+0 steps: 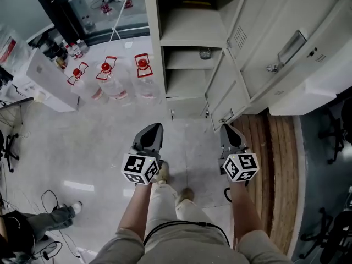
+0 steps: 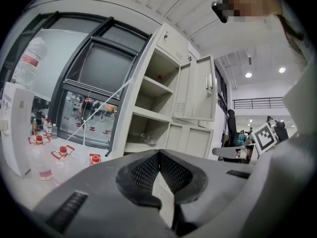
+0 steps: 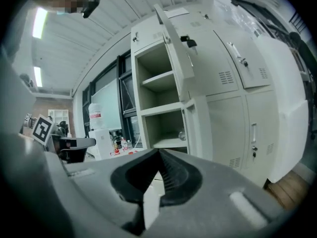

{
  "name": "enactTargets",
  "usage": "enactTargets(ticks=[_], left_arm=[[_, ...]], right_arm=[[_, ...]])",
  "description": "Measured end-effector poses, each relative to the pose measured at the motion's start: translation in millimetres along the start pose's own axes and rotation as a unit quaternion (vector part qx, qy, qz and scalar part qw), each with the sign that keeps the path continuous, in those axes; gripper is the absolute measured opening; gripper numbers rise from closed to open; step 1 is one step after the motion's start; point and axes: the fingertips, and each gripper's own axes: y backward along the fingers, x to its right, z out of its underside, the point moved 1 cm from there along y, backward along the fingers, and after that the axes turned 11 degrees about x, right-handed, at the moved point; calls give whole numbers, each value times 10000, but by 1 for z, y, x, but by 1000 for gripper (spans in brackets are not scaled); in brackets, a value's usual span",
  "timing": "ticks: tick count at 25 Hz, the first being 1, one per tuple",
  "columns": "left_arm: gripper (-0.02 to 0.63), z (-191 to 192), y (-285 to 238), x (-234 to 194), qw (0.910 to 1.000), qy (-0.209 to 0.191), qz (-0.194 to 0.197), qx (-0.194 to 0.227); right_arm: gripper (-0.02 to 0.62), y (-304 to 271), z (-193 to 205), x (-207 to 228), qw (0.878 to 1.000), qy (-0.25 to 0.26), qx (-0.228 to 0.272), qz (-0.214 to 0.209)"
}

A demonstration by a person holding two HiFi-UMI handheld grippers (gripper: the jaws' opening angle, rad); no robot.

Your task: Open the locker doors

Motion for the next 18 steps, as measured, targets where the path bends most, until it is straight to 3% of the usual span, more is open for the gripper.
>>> enactTargets(ticks=[6, 18], left_arm=[[-2, -40, 21, 5, 9998, -99, -103, 129], [-2, -95, 63, 22, 9988, -272, -200, 360]], right_arm=[[-2, 12, -41, -23, 9994, 120, 89, -319], [-2, 39, -87, -78, 9936, 509, 243, -976]])
